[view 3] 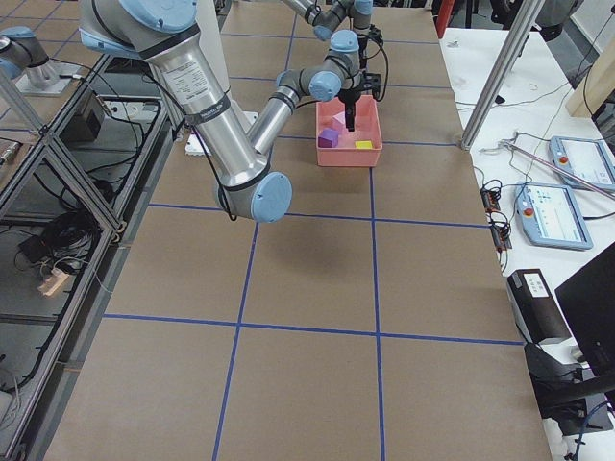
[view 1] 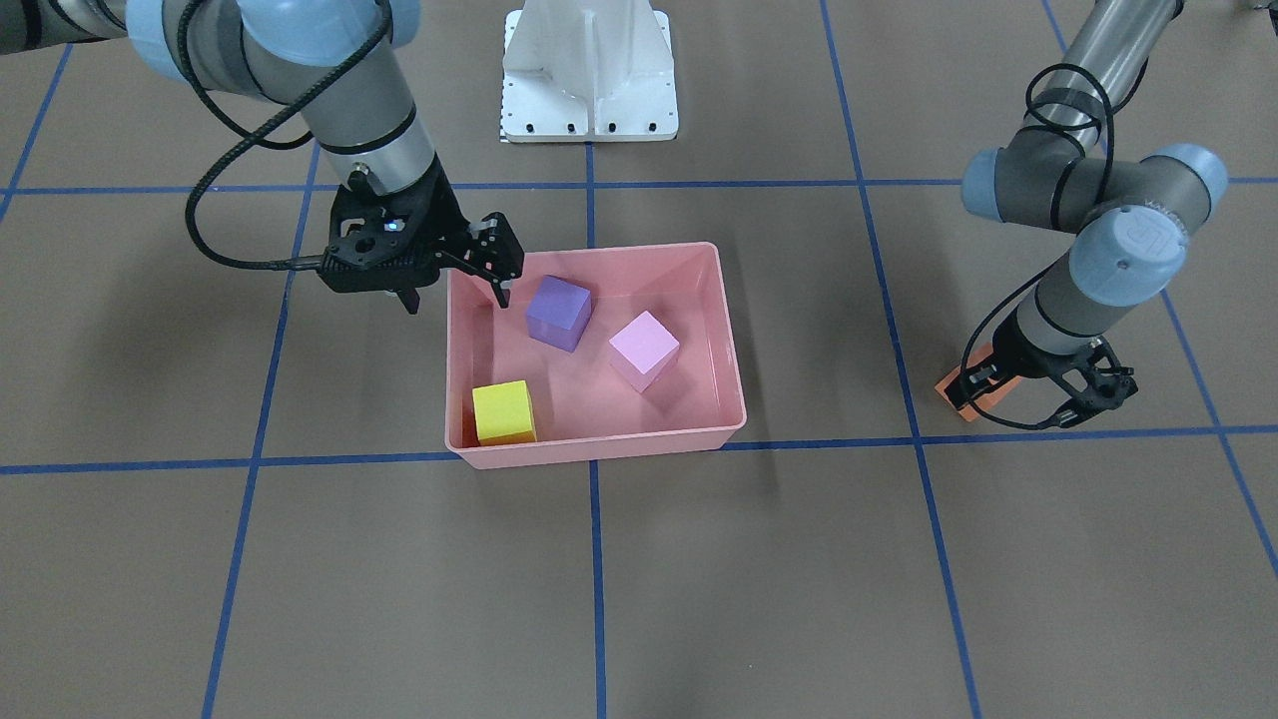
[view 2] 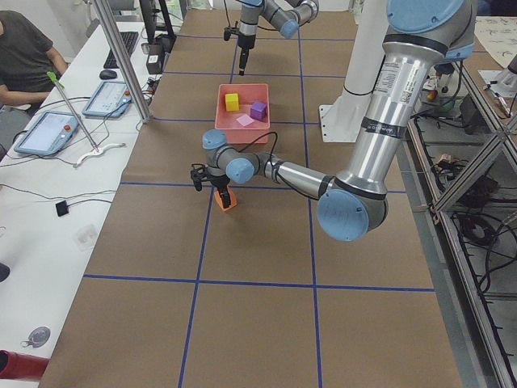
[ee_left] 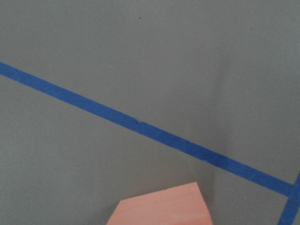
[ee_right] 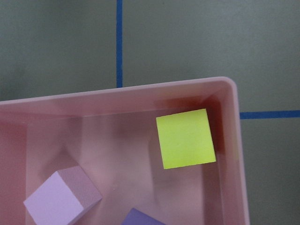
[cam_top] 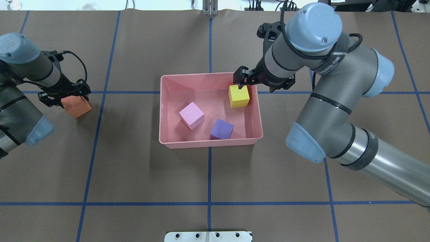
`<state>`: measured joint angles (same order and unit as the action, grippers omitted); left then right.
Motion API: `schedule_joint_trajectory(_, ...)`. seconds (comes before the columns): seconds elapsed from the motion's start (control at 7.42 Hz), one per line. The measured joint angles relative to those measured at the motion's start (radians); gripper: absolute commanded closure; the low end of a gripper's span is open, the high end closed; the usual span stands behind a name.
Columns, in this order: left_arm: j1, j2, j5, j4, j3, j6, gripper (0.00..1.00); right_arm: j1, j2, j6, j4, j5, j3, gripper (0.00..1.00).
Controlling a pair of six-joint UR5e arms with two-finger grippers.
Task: Place blocks into pink bin with both arms
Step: 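Carry the orange cube into the pink bin while the right gripper withdraws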
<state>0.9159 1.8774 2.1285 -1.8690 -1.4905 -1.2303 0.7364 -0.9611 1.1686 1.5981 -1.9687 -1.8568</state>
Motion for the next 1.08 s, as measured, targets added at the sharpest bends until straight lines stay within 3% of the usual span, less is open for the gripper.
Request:
schedule_joint_trajectory(0.4,0.038,0.113,0.188,0.113,-0.09,-0.117,0.99,0.085,-0.165,-0.105,0.0,-0.052,-0.117,0.0)
schedule_joint_trajectory(0.67,0.033,0.347,0.212,0.316,-0.123,-0.268,0.98,0.107,-0.251,-0.173,-0.009,-0.06,-0.137,0.0)
schedule_joint_trajectory(1.08,-0.095,0.614,0.178,0.394,-0.067,-0.476,0.94,0.156,-0.344,-0.302,-0.011,-0.061,-0.139,0.0)
